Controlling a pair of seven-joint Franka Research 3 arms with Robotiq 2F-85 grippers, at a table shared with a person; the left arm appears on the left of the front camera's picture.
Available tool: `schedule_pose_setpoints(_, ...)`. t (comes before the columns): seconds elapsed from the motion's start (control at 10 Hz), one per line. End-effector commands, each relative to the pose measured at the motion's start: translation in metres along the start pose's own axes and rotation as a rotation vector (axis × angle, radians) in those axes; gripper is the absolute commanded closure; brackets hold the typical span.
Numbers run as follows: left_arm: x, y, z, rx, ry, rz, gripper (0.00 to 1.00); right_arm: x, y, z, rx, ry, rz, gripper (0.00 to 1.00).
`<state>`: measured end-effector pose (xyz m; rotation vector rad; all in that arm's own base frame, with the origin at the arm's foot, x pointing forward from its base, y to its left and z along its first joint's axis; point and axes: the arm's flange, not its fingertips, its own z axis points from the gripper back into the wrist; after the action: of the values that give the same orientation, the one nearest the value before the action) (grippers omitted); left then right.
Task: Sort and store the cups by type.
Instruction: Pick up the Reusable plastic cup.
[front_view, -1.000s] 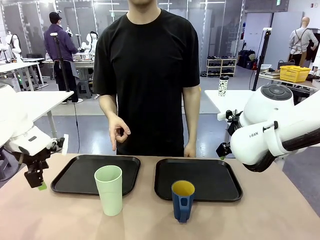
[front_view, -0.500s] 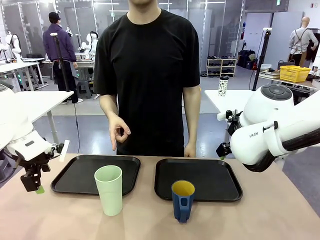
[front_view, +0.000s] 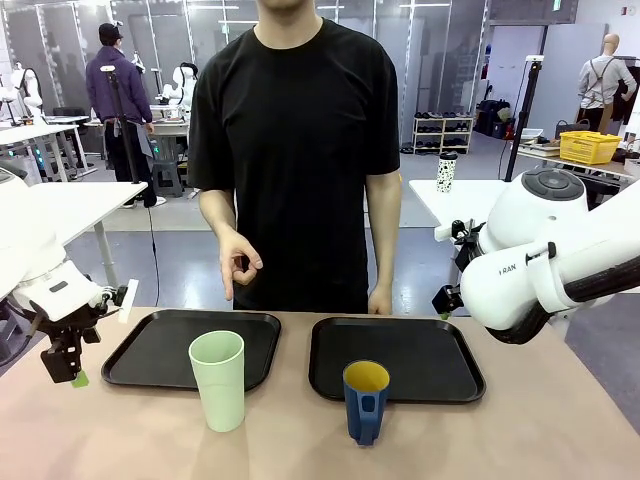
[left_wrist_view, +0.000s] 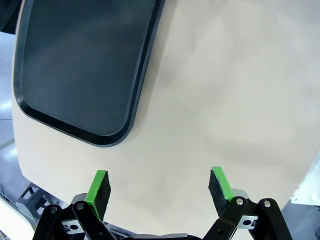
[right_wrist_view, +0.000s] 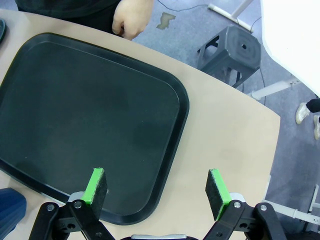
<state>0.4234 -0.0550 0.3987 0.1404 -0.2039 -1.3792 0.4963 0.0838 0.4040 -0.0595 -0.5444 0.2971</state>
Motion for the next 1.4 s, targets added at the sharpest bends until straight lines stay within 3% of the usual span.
schedule_pose_setpoints(0.0, -0.012, -0.011, -0.001, 0.031, -0.122, -0.032, 0.0, 0.0, 0.0, 0.0, 0.0, -0.001, 0.001, 0.0)
schedule_pose_setpoints(0.5, -0.025, -0.039, -0.024, -0.027, -0.546, -0.149, 0.0, 0.0, 0.0, 0.0, 0.0, -0.001, 0.001, 0.0)
schedule_pose_setpoints(1.3, -0.038, -0.049, -0.097, -0.214, -1.064, -0.074, 0.0, 0.0, 0.0, 0.0, 0.0, -0.001, 0.001, 0.0)
